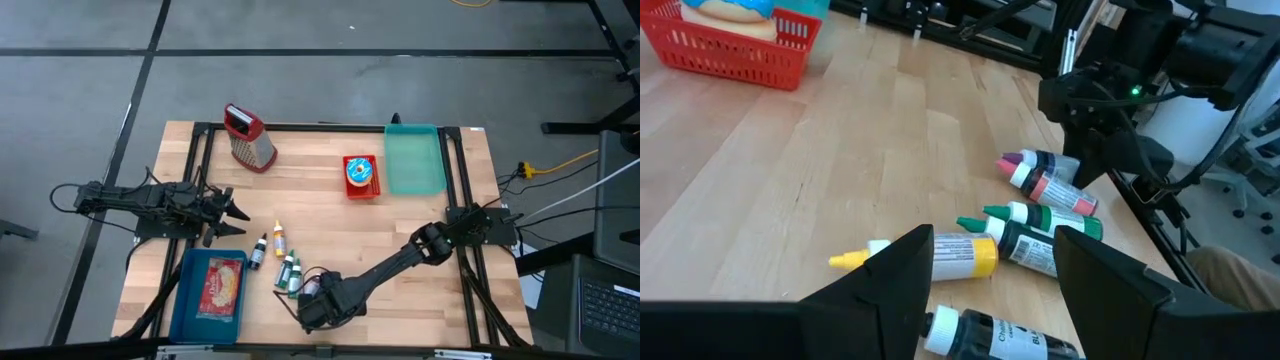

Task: Pick & Place Food Item
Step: Put the violet food coloring bottle into the green bin

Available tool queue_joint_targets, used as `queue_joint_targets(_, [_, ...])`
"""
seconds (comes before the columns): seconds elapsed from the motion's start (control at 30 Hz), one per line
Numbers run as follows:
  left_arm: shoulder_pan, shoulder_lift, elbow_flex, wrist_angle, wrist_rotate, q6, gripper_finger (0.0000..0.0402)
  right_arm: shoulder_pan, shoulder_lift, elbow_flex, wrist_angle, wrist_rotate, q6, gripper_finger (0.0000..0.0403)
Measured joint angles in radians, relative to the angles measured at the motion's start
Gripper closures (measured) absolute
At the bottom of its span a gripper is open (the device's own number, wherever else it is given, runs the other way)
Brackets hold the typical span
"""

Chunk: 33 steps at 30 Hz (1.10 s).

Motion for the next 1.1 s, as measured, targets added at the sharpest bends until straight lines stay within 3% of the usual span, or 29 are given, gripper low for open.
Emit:
queue_joint_targets(0.1, [0.0, 0.0, 0.0, 0.0, 0.0, 0.0, 0.0199, 0.002, 0.002, 0.009, -0.001, 0.024, -0.012, 0.0292])
queue_joint_targets(0.3, [0.0, 0.0, 0.0, 0.009, -0.001, 0.017, 0.0199, 0.002, 0.003, 0.039, -0.016, 0.077, -0.021, 0.0295])
queue_joint_targets(0.8, [0.0, 0.0, 0.0, 0.029, 0.006, 0.019, 0.0199, -0.003, -0.113, 0.068, -0.113, 0.631, -0.047, 0.0294])
queue_joint_targets(1.1, [0.0, 0.0, 0.0, 0.028, 0.007, 0.019, 0.0199, -0.032, -0.189, 0.07, -0.366, 0.713, 0.016, 0.0298])
